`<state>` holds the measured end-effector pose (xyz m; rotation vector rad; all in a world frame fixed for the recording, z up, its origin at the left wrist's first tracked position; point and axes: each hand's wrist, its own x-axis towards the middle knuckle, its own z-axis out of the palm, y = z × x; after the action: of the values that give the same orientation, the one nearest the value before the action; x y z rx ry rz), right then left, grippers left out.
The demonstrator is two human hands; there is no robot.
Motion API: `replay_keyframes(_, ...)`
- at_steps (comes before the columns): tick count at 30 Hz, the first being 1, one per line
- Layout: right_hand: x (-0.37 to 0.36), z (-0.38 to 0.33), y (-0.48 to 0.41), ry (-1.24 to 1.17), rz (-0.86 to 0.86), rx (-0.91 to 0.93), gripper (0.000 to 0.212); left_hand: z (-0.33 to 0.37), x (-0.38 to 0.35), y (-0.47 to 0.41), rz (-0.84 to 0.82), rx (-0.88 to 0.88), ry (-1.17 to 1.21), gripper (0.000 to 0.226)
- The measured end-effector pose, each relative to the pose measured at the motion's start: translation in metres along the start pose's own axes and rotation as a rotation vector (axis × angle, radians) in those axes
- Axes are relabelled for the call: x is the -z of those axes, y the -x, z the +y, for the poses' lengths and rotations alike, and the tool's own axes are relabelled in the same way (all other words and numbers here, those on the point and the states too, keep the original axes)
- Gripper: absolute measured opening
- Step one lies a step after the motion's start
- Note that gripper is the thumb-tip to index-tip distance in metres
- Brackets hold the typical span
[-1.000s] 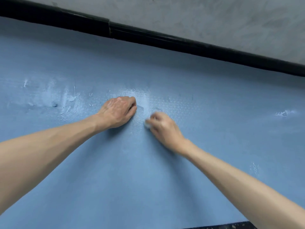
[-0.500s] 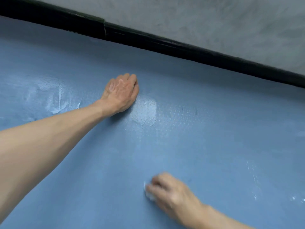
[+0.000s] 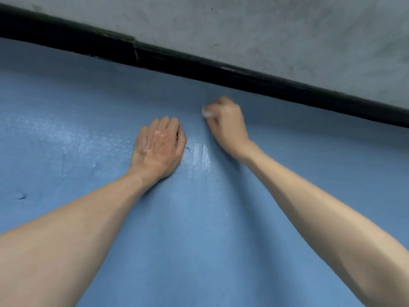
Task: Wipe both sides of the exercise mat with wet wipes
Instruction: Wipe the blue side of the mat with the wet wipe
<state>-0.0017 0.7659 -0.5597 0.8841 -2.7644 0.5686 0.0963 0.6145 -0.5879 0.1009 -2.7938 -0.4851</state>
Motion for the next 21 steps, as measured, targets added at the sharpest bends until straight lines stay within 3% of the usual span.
replay_keyframes(7,0.043,-0.042,0.173,-0.269,-0.264,0.198,0.01,0.003,0.001,-0.001,-0.042,0.02,-0.029,0.027)
replay_keyframes(11,0.031,-0.014,0.111,-0.24,-0.257,0.285,0.013,0.004,-0.001,0.0,-0.069,0.031,-0.026,0.028)
replay_keyframes(16,-0.003,0.044,-0.04,-0.077,0.003,0.005,0.018,0.004,0.001,0.0,-0.079,0.046,-0.028,0.028)
replay_keyframes(21,-0.003,0.029,-0.019,-0.039,-0.026,-0.016,0.016,0.003,0.002,-0.001,-0.076,0.056,-0.043,0.025)
